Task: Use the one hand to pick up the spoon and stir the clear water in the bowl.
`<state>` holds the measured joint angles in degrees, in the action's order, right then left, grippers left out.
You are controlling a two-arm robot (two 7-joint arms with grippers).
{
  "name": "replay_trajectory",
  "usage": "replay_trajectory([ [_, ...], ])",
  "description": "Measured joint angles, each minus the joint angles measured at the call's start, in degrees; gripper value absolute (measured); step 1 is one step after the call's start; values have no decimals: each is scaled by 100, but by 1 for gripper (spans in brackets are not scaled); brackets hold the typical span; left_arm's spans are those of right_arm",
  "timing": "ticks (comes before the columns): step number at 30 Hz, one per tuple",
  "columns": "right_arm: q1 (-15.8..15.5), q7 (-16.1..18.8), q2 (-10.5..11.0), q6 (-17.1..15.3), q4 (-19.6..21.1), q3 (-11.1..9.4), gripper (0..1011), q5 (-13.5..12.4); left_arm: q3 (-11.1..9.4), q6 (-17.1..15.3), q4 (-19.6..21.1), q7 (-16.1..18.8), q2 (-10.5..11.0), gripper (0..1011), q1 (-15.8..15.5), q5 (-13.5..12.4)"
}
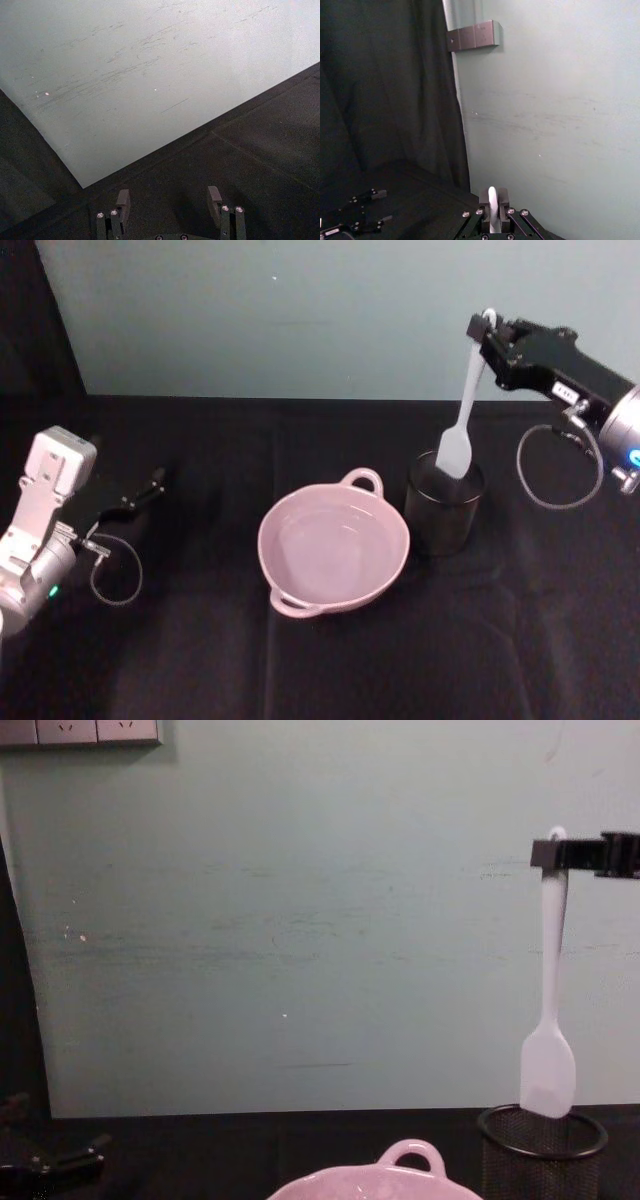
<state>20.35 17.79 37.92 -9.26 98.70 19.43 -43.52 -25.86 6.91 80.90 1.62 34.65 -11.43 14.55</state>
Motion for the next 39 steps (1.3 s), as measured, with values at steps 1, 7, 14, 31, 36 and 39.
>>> replay_trajectory([
  [1,9,4,6,-36,39,-13,110,10,0,0,0,0,0,1011,0,0],
  [7,-2,10,-16,-166,163,-111,110,25,0,0,0,0,0,1011,0,0],
  [14,3,10,-8,-164,162,-100,110,31,0,0,0,0,0,1011,0,0],
  [31,14,14,2,-153,153,-82,110,48,0,0,0,0,0,1011,0,0],
  [36,-2,72,-45,-128,150,-79,109,74,0,0,0,0,0,1011,0,0],
  [39,23,198,-152,-75,123,2,110,114,0,0,0,0,0,1011,0,0],
])
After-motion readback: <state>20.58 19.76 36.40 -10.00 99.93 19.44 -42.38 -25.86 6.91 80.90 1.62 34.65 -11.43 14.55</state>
